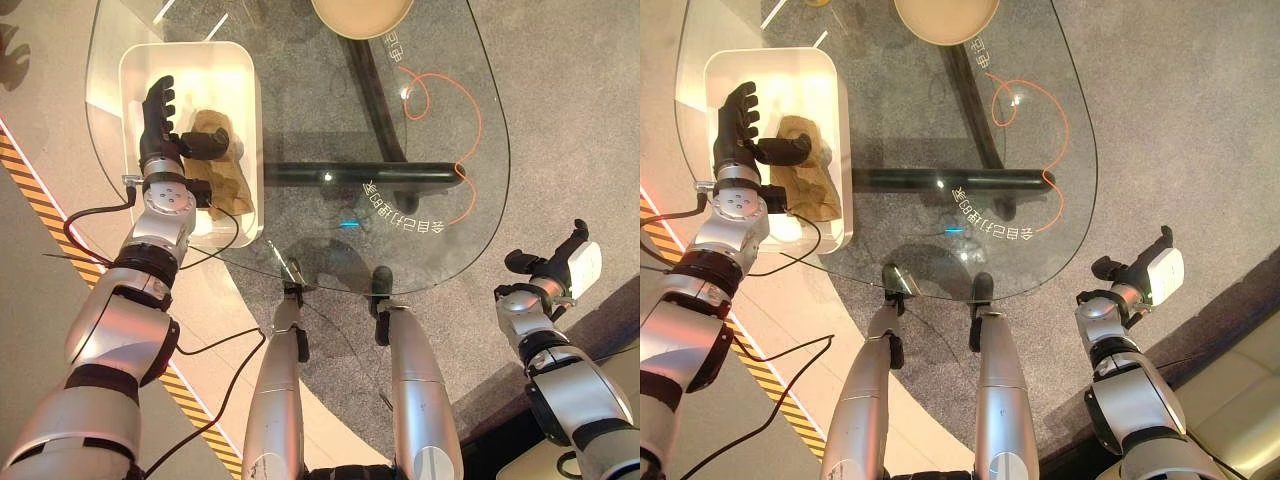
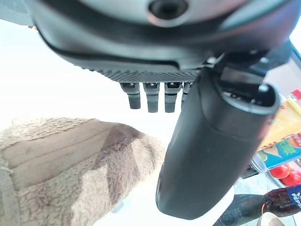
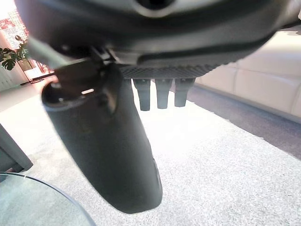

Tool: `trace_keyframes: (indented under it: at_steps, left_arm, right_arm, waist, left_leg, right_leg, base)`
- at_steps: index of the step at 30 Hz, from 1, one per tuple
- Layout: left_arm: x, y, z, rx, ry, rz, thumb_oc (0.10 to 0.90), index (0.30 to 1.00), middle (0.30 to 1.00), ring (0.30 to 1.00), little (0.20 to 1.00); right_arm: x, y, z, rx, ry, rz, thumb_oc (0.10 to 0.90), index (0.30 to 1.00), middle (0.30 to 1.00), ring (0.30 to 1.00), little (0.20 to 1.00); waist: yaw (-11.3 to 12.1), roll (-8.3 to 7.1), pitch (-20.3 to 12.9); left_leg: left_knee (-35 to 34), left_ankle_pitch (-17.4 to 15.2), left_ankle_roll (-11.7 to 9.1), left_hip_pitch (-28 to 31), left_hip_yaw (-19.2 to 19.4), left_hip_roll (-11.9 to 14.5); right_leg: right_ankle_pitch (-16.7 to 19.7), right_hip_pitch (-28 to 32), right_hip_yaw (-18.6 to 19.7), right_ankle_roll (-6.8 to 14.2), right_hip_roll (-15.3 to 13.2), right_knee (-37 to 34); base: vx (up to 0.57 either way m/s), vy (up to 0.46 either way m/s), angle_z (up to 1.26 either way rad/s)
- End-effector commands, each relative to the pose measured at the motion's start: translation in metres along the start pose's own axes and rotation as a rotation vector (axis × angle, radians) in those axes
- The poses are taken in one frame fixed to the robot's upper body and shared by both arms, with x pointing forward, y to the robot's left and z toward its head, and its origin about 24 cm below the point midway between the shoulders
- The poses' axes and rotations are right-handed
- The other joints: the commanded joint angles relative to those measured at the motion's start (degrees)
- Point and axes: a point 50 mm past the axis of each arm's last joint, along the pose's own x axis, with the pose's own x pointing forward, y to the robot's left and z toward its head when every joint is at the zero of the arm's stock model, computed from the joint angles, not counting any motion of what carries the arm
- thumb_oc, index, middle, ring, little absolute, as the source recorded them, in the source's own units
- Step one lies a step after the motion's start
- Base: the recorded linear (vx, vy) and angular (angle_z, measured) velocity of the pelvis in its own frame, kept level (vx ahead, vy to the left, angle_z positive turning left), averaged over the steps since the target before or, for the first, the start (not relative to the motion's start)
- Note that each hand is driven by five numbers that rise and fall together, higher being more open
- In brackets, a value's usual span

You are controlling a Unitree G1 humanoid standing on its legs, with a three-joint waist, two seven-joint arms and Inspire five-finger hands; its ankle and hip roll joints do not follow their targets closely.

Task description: Wipe the table with a cloth and put it in the basket.

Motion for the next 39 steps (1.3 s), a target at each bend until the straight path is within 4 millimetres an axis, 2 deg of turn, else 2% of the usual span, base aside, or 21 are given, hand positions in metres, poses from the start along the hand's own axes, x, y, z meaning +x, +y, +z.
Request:
trace_keyframes:
  at_steps: [1,8,12,16,19,21,24,25,27,28,29,31,33,36,37,39]
  left_arm:
    - [0.016,0.041,0.051,-0.057,-0.184,0.162,0.800,0.900,0.900,0.900,0.900]
    - [0.015,0.043,0.052,-0.068,-0.195,0.166,0.800,0.900,0.900,0.900,0.900]
    - [0.013,0.046,0.062,-0.126,-0.267,0.191,0.800,0.900,0.900,0.900,0.900]
    - [0.008,0.051,0.066,-0.202,-0.339,0.211,0.800,0.900,0.900,0.900,0.900]
    - [0.001,0.053,0.054,-0.259,-0.337,0.195,0.800,0.900,0.900,0.900,0.900]
    - [-0.006,0.054,0.031,-0.278,-0.291,0.177,0.800,0.900,0.900,0.900,0.900]
    - [-0.012,0.060,0.007,-0.297,-0.223,0.176,0.800,0.900,0.900,0.900,0.900]
    - [-0.019,0.066,-0.016,-0.313,-0.160,0.175,0.800,0.900,0.900,0.900,0.900]
    - [-0.026,0.070,-0.037,-0.319,-0.101,0.170,0.800,0.900,0.900,0.900,0.900]
    - [-0.034,0.071,-0.055,-0.311,-0.051,0.164,0.800,0.900,0.900,0.900,0.900]
    - [-0.049,0.072,-0.085,-0.281,0.037,0.157,0.800,0.900,0.900,0.900,0.900]
    - [-0.066,0.074,-0.111,-0.268,0.102,0.150,0.800,0.900,0.900,0.900,0.900]
    - [-0.105,0.074,-0.161,-0.245,0.256,0.129,0.800,0.900,0.900,0.900,0.900]
    - [-0.146,0.072,-0.200,-0.189,0.406,0.095,0.800,0.900,0.900,0.900,0.900]
    - [-0.165,0.072,-0.218,-0.123,0.486,0.052,0.800,0.900,0.900,0.900,0.900]
    - [-0.186,0.072,-0.235,-0.079,0.575,0.009,0.800,0.900,0.900,0.900,0.900]
  right_arm:
    - [0.017,-0.028,-0.007,-0.006,0.009,-0.122,0.800,0.900,0.900,0.900,0.900]
    - [0.016,-0.025,-0.006,-0.002,0.011,-0.114,0.800,0.900,0.900,0.900,0.900]
    - [0.013,-0.023,-0.010,-0.001,0.025,-0.093,0.800,0.900,0.900,0.900,0.900]
    - [0.003,-0.010,-0.034,-0.019,0.151,0.089,0.800,0.900,0.900,0.900,0.900]
    - [-0.009,-0.005,-0.060,-0.038,0.267,0.195,0.800,0.900,0.900,0.900,0.900]
    - [-0.020,-0.008,-0.087,-0.069,0.351,0.247,0.800,0.900,0.900,0.900,0.900]
    - [-0.030,-0.014,-0.111,-0.104,0.421,0.288,0.800,0.900,0.900,0.900,0.900]
    - [-0.037,-0.021,-0.129,-0.128,0.465,0.308,0.800,0.900,0.900,0.900,0.900]
    - [-0.044,-0.027,-0.143,-0.151,0.500,0.321,0.800,0.900,0.900,0.900,0.900]
    - [-0.050,-0.031,-0.153,-0.166,0.525,0.327,0.800,0.900,0.900,0.900,0.900]
    - [-0.059,-0.037,-0.168,-0.188,0.561,0.340,0.800,0.900,0.900,0.900,0.900]
    - [-0.067,-0.044,-0.181,-0.204,0.591,0.344,0.800,0.900,0.900,0.900,0.900]
    - [-0.085,-0.055,-0.203,-0.254,0.644,0.365,0.800,0.900,0.900,0.900,0.900]
    - [-0.102,-0.063,-0.220,-0.304,0.695,0.391,0.800,0.900,0.900,0.900,0.900]
    - [-0.111,-0.066,-0.228,-0.336,0.721,0.416,0.800,0.900,0.900,0.900,0.900]
    - [-0.118,-0.070,-0.235,-0.369,0.744,0.438,0.800,0.900,0.900,0.900,0.900]
  waist:
    - [0.12,-0.16,-1.64]
    - [0.29,-0.26,-1.64]
    - [0.34,-0.37,-1.64]
    - [1.04,-0.60,-1.64]
    - [2.19,-0.77,-1.64]
    - [3.10,-0.99,-2.95]
    - [3.65,-1.17,-5.24]
    - [4.09,-1.29,-7.10]
    - [4.49,-1.39,-8.76]
    - [4.81,-1.45,-9.87]
    - [5.15,-1.44,-11.48]
    - [5.48,-1.44,-13.02]
    - [5.93,-1.43,-15.84]
    - [6.30,-1.46,-18.95]
    - [6.34,-1.48,-20.69]
    - [6.29,-1.45,-22.25]
  left_leg:
    - [9.71,-11.95,1.47,0.88,3.90,-2.07]
    - [9.16,-11.77,1.46,1.56,3.75,-2.16]
    - [8.47,-11.77,1.46,2.55,3.53,-2.26]
    - [6.32,-11.40,1.30,6.12,2.70,-2.55]
    - [3.34,-10.12,1.11,10.70,2.15,-2.83]
    - [0.78,-9.82,0.95,15.05,1.75,-3.07]
    - [-2.00,-9.19,0.81,18.35,1.59,-3.01]
    - [-4.30,-8.79,0.73,20.88,1.45,-2.97]
    - [-6.22,-8.26,0.70,22.72,1.29,-3.02]
    - [-7.56,-8.06,0.68,24.31,1.12,-3.06]
    - [-9.57,-7.71,0.63,26.82,0.80,-3.01]
    - [-11.38,-7.45,0.63,29.20,0.65,-3.04]
    - [-14.33,-6.96,0.62,33.59,0.53,-2.93]
    - [-15.68,-7.16,0.65,36.62,0.32,-2.79]
    - [-16.11,-7.41,0.64,37.91,0.49,-2.65]
    - [-16.11,-7.73,0.59,38.97,0.58,-2.54]
  right_leg:
    - [4.60,2.69,0.67,2.38,3.22,-9.84]
    - [4.79,3.43,0.68,2.48,3.32,-10.31]
    - [4.99,4.34,1.06,2.55,3.53,-10.97]
    - [5.61,7.87,1.50,3.12,3.61,-13.18]
    - [6.76,12.62,1.15,3.72,2.96,-16.26]
    - [6.95,17.15,0.87,4.21,2.38,-18.62]
    - [7.47,20.56,0.87,4.64,1.90,-20.97]
    - [7.81,23.25,0.93,5.03,1.45,-22.85]
    - [8.54,25.32,0.92,5.42,1.04,-24.70]
    - [8.85,27.08,0.82,5.69,0.69,-25.96]
    - [9.29,29.91,0.48,6.01,0.37,-27.89]
    - [9.69,32.69,0.24,6.30,0.15,-29.84]
    - [10.51,37.65,-0.35,6.74,-0.07,-33.14]
    - [11.02,41.42,-1.01,6.92,-0.15,-35.25]
    - [11.22,43.26,-1.30,6.98,-0.19,-36.30]
    - [11.35,44.89,-1.51,7.00,-0.18,-37.22]
  base:
    - [0.00,0.000,0.00]
    - [0.00,-0.002,0.00]
    - [-0.02,-0.012,0.00]
    - [-0.03,-0.046,0.00]
    - [-0.03,-0.065,-0.04]
    - [0.04,-0.058,-0.08]
    - [0.07,-0.049,-0.03]
    - [0.09,-0.046,0.08]
    - [0.07,-0.040,0.04]
    - [0.10,-0.021,0.00]
    - [0.11,-0.016,0.03]
    - [0.14,-0.011,0.08]
    - [0.23,-0.004,0.14]
    - [0.23,0.005,0.19]
    - [0.23,0.023,0.17]
    - [0.20,0.028,0.17]
